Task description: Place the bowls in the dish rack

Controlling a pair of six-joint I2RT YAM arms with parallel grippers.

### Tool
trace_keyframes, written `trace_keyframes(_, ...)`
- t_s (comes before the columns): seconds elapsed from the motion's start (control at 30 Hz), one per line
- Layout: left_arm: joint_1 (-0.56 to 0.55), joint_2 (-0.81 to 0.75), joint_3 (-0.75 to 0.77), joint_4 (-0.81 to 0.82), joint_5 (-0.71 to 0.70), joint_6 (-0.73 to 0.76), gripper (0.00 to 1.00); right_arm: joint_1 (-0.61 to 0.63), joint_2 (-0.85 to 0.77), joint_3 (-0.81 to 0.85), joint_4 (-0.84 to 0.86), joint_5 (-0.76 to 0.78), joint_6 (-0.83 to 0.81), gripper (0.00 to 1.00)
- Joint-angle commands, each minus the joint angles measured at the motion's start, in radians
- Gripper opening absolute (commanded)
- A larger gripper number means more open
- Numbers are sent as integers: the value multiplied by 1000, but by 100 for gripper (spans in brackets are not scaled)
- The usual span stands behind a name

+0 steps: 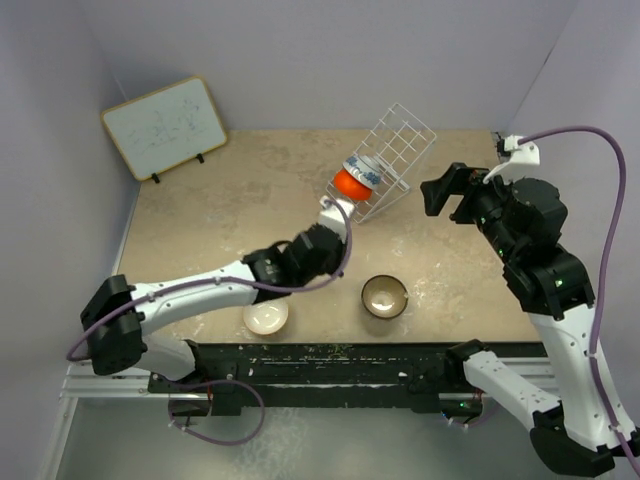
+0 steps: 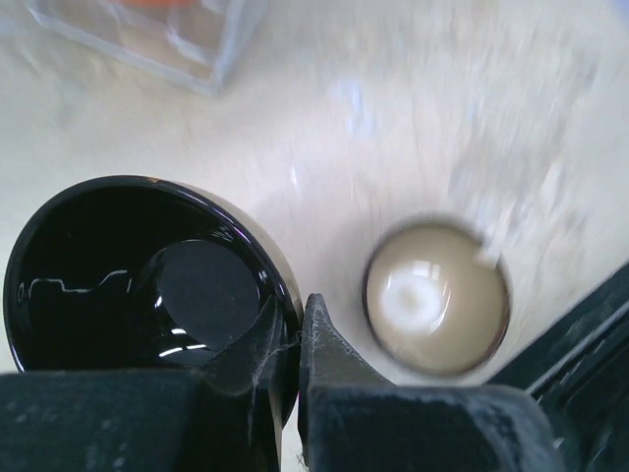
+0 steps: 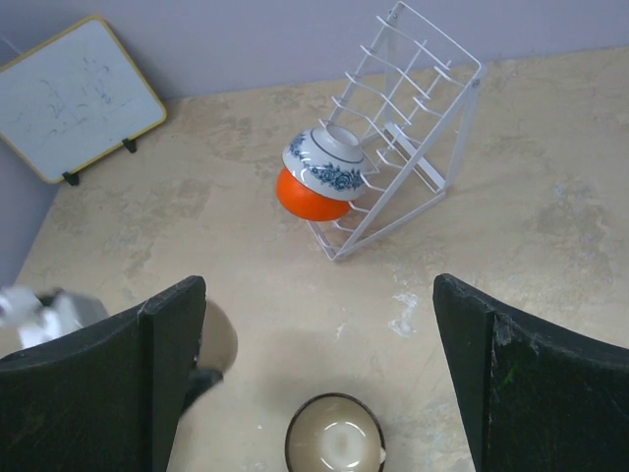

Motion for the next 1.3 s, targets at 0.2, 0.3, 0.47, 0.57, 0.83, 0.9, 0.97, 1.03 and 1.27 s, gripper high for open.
trace_keyframes(0.2,238,-60,314,368,278,-44,0,-6,77,172,-48,-76,-7,99)
trace_keyframes(0.3,311,-8,373,452,380,-121,0,-6,96,188,-48,-103,-2,99)
trace_keyframes(0.47,465,135,378,772,613,-395,0,-6,123,205,-53,-113,-8,99)
trace_keyframes(0.57,517,222,383,974,666,-552,0,-6,132,213,-60,-109,-11,99)
trace_keyframes(0.83,550,435,501,1316,658,-765,0,-6,135,223,-78,-67,-28,100)
trace_keyframes(0.9,550,477,522,1367,634,-804,0,-6,137,223,-79,-62,-33,100)
trace_keyframes(0.97,550,516,526,1435,599,-843,0,-6,140,222,-80,-59,-38,100)
trace_keyframes(1.03,550,555,528,1506,555,-876,0,-6,146,220,-79,-61,-40,100)
trace_keyframes(1.27,551,724,642,1657,475,-975,0,-6,155,214,-80,-65,-47,100)
